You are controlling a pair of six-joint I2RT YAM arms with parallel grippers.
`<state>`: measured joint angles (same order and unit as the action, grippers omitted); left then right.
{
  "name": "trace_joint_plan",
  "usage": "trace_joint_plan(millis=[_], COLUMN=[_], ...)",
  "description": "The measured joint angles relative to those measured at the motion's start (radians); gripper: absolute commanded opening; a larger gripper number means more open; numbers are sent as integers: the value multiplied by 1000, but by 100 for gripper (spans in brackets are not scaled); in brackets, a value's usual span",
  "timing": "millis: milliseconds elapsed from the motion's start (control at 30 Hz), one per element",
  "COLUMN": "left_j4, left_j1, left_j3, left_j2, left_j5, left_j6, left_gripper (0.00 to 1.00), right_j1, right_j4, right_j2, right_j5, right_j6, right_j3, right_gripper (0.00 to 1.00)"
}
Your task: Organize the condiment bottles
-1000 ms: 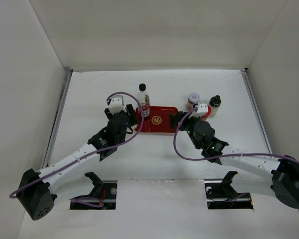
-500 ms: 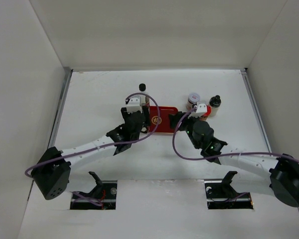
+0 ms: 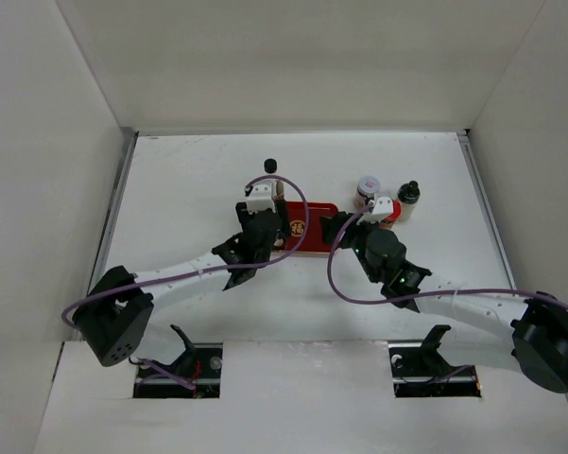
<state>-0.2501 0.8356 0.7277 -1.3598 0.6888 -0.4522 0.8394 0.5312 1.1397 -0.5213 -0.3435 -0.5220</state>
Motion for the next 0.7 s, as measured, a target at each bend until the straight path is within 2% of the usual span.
trace_joint_plan(millis=[133, 267, 400, 700], left_j4=[-10, -29, -40, -72], left_j1=[-13, -23, -24, -44], left_j3=[-2, -7, -14, -28], left_j2=[-25, -25, -24, 55], left_j5=[-6, -8, -8, -7], left_j6=[2, 4, 6, 7], left_gripper=[33, 55, 70, 75], right_j1=[0, 0, 0, 0], right_j4=[0, 0, 0, 0], right_j2=[0, 0, 0, 0], right_j5=[0, 0, 1, 2], right_j6=[0, 0, 0, 0], right_j3=[0, 0, 0, 0], right_gripper=[83, 83, 84, 83])
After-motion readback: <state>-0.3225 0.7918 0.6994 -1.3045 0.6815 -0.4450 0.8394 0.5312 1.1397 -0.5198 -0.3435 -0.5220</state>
